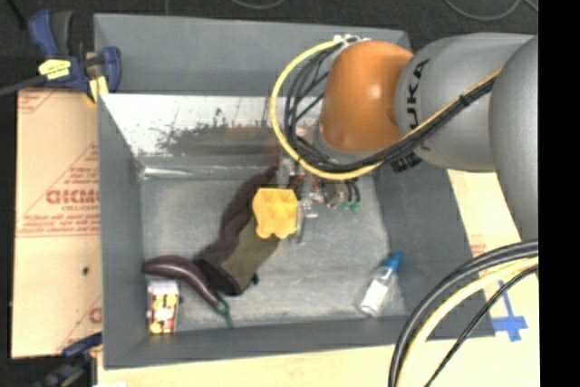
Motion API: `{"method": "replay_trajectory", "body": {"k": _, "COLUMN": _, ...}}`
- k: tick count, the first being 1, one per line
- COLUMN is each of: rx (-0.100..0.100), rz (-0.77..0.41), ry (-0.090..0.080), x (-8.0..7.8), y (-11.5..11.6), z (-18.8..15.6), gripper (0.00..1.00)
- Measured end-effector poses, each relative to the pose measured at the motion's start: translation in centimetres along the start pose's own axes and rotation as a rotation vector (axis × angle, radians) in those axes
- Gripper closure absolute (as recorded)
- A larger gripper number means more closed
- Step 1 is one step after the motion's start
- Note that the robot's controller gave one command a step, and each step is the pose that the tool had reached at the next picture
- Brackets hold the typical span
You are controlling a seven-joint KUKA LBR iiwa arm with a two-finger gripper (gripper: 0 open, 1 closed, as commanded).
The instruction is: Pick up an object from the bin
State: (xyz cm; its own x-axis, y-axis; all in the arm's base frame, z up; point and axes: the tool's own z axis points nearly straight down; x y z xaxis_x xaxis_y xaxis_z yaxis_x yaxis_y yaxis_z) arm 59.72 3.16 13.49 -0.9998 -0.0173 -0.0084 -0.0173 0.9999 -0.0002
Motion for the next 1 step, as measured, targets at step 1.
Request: {"method": "replay_trajectory", "body": {"k": 1, "rx": -0.001, "rz": 0.122, "ry": 0.009, "x": 0.26, "y": 0.16, "z": 3.49, "gripper": 0.00}}
